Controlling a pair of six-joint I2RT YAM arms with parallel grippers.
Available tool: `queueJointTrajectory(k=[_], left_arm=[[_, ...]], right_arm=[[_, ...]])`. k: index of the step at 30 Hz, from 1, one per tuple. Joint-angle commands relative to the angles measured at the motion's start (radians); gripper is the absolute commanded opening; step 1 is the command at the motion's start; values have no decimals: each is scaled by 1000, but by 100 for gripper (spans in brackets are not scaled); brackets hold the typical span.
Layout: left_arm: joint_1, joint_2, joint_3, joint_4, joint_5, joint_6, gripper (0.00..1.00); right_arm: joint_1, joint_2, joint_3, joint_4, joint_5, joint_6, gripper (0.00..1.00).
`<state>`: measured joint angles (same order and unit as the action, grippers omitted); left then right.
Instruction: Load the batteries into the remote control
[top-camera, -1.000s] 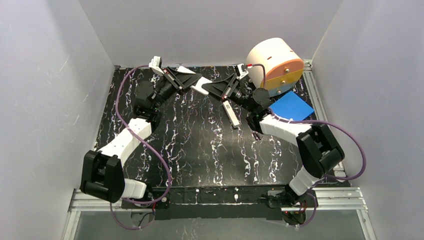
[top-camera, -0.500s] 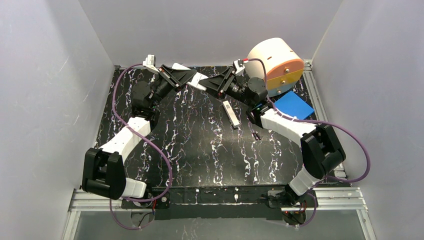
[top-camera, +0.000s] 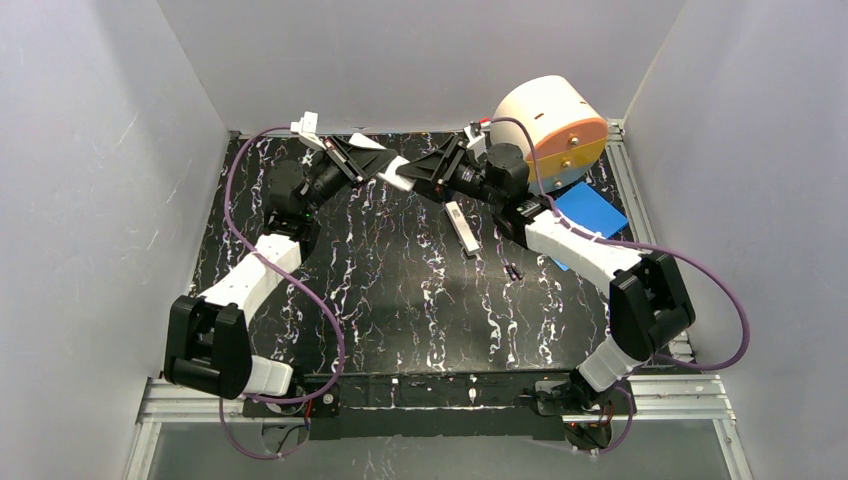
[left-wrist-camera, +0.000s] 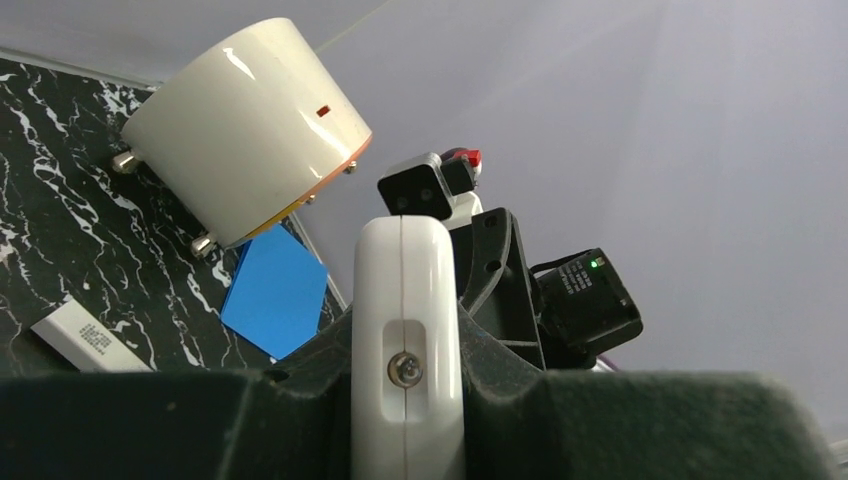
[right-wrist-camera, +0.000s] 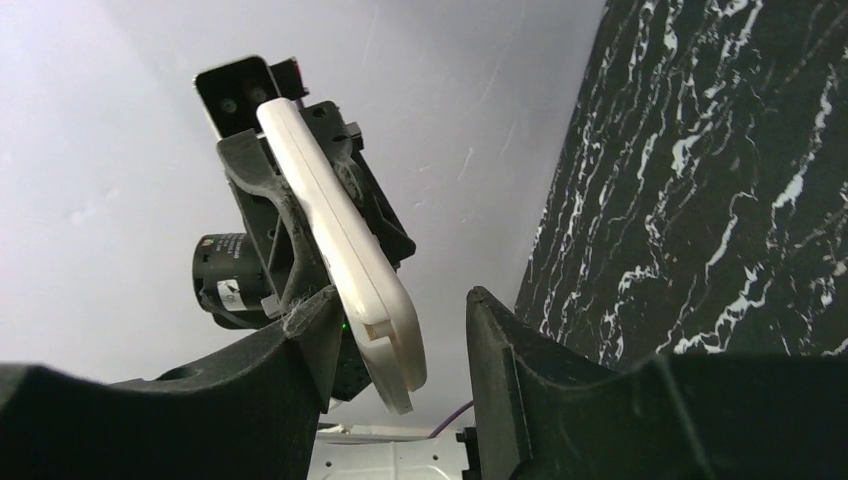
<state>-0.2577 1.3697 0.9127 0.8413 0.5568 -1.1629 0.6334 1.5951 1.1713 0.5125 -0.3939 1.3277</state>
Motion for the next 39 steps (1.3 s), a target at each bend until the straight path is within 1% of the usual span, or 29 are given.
queueJointTrajectory(k=[1,4,7,8,10,11,12,14,17,19,22,26,31,33,39], left_arm=[[-7,-22,31,-10,60,73,0],[-8,-22,28,-17,52,84,0],[-8,-17,33,-20,49,78,0],[-7,-17,34,-21,49,76,0],[-8,-18,30,-24,44,75,0],[-8,-18,29,-29,41,77,0],[-8,-18,29,-30,41,79,0],[-8,-15,32,-30,44,81,0],[-8,-7,33,-33,43,86,0],[-7,-1,39,-36,45,90,0],[-8,8,45,-40,48,96,0],[-7,19,53,-53,48,110,0],[-8,31,61,-76,36,134,0],[-8,40,63,-79,35,138,0],[-8,58,75,-79,44,150,0]], right_arm=[[-8,-44,51,-132,9,-26,57],[-8,-54,56,-174,12,-41,58],[-12,-71,33,-175,19,-49,59],[-13,-75,26,-169,19,-48,55],[-13,-84,21,-163,21,-56,42],[-14,-87,27,-170,16,-69,39],[-14,-92,33,-184,17,-80,38],[-13,-101,36,-206,26,-97,41],[-15,-114,32,-223,28,-103,55],[-15,-118,25,-219,25,-102,58],[-18,-120,13,-207,14,-88,59],[-24,-123,6,-208,4,-76,55],[-30,-132,5,-250,-2,-75,54],[-33,-134,5,-263,-7,-77,49],[-38,-114,22,-297,-24,-82,20]])
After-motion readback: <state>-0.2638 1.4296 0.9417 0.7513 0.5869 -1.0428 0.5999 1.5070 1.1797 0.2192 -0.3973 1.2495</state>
